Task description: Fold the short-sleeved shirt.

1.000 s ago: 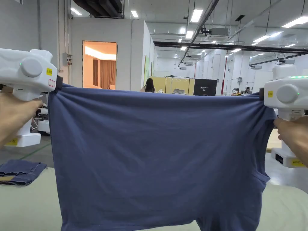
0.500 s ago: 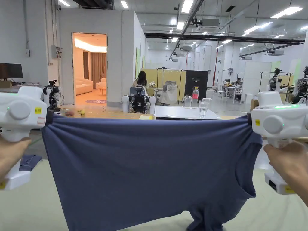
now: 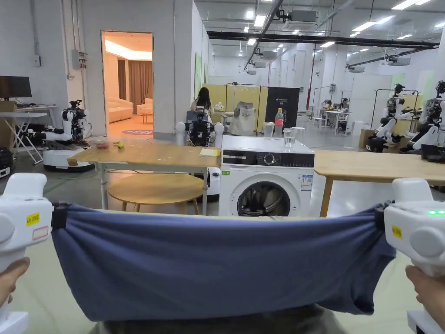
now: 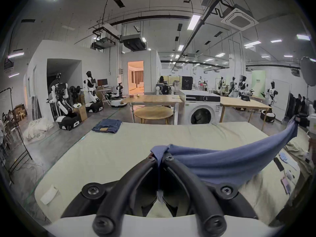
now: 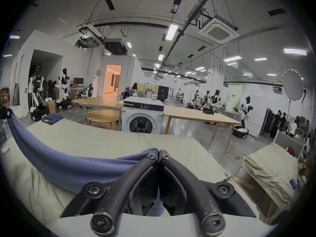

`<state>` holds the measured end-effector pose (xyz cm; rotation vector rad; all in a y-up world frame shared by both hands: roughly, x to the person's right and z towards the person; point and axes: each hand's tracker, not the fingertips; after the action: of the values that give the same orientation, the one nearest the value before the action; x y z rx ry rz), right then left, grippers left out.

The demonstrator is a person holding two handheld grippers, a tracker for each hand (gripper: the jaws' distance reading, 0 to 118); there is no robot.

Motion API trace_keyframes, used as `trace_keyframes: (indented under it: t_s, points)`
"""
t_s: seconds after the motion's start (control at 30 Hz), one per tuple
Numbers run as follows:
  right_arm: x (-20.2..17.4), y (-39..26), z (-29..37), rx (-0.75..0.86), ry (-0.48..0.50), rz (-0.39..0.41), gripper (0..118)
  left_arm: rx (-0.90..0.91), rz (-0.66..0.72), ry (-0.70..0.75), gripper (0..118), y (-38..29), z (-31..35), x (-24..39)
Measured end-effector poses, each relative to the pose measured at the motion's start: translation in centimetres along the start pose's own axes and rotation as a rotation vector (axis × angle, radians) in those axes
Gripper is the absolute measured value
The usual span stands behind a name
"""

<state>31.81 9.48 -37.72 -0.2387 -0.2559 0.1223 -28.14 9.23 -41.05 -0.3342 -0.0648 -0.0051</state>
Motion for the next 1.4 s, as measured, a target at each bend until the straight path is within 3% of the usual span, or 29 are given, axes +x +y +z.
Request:
trace_keyframes:
  t_s: [0.4,0.53,0.97,1.07,1.13,1.2,1.23,1.27,1.3,1.4]
  points:
    - [-0.1,-15.1,7.6,-0.281,0.064,0.022,0,-0.244,-0.004,-0.044,0,-15.1,6.0,1.0]
    - [0.0,-19.3,9.2,-0.391,0.07,0.064,0,-0.352,-0.024,-0.042,0,-19.3,6.5,1.1]
    - [0.5,-27.9,7.3,-0.704,0.103,0.103,0,-0.662,0.008,-0.044,0,-27.2,3.3,0.4]
    - [0.0,-28.6,6.9,-0.733,0.105,0.109,0,-0.658,0.009,-0.042,0,-27.6,3.0,0.4]
    - [-0.2,-28.5,6.8,-0.74,0.098,0.114,6,-0.669,0.037,-0.041,0,-27.3,2.9,0.4]
    - [-0.4,-27.9,6.6,-0.751,0.082,0.131,31,-0.683,0.05,-0.044,6,-26.8,2.7,0.2]
    - [-0.5,-27.3,6.6,-0.752,0.069,0.133,45,-0.689,0.058,-0.045,14,-26.4,2.8,0.1]
    - [-0.6,-26.6,6.7,-0.748,0.061,0.13,54,-0.688,0.058,-0.034,31,-25.8,2.9,0.2]
    - [-0.6,-25.9,6.9,-0.74,0.056,0.128,54,-0.68,0.051,-0.022,39,-25.3,3.0,0.4]
    - [-1.0,-23.4,7.5,-0.663,0.063,0.086,54,-0.578,0.039,-0.003,43,-23.3,3.7,1.1]
